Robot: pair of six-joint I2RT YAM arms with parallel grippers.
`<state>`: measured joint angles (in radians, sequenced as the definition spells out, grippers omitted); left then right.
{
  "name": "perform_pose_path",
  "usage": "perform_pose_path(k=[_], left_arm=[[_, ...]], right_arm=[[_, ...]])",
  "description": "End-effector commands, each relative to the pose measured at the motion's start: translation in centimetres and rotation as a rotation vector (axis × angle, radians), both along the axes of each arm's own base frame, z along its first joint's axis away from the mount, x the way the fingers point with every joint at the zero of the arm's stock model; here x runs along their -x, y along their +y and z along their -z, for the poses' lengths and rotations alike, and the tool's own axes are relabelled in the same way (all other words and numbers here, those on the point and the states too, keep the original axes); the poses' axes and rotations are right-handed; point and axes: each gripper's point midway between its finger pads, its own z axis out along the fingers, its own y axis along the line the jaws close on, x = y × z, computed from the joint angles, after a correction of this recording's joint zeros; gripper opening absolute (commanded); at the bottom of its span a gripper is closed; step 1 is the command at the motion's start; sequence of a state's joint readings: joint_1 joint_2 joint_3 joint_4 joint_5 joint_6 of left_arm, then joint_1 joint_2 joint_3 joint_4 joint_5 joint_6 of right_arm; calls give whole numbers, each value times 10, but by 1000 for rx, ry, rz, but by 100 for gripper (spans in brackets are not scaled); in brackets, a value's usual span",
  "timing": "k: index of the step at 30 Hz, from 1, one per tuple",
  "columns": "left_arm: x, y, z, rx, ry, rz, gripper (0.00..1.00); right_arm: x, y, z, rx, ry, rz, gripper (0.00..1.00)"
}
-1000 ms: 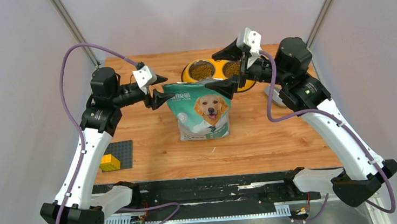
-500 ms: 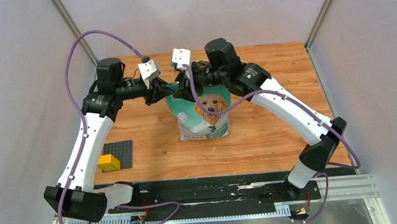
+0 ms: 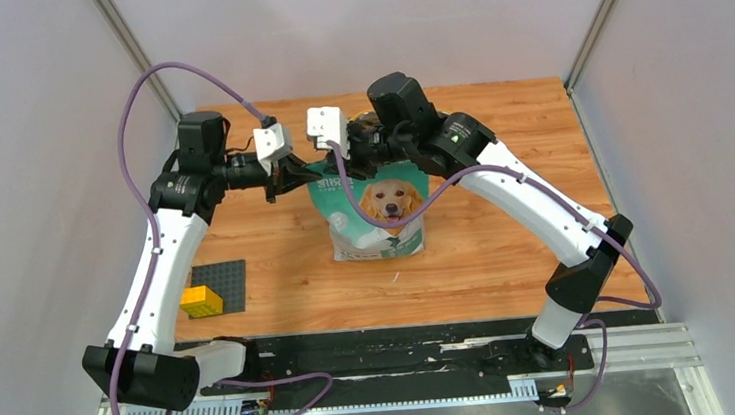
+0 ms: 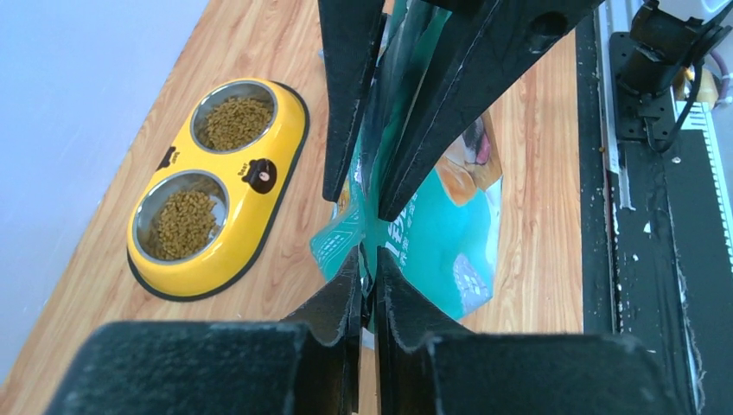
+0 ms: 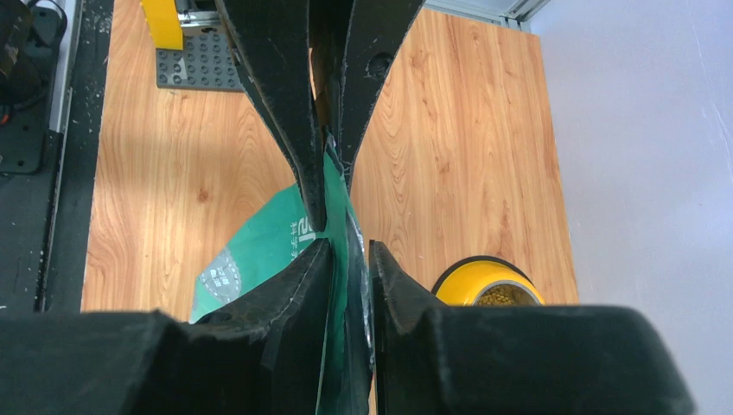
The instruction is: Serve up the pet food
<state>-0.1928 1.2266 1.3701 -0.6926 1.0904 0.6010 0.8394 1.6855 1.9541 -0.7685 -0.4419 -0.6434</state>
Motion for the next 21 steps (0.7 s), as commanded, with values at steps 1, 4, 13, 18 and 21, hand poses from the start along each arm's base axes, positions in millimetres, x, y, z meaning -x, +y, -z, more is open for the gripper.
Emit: perform_pose_path(k=[1,4,13,18,21], left_arm=[[15,-2,-20,33,-94,76,11],[14,-3,-24,48,-101,84,17],[12,-7,-30,81,-97,93,38],[13,-5,-21,50,-92,103,0],[11,-2,-13,17,-84,93,0]], right_arm=[[3,-4,-12,28,-119,-43,23],[1,-3,-10,43,-149,-52,24],[3,3,-4,90,-181,-96,23],[-3,1,2,133,-178,-61,6],[-4,-4,3,155,-184,-39,0]])
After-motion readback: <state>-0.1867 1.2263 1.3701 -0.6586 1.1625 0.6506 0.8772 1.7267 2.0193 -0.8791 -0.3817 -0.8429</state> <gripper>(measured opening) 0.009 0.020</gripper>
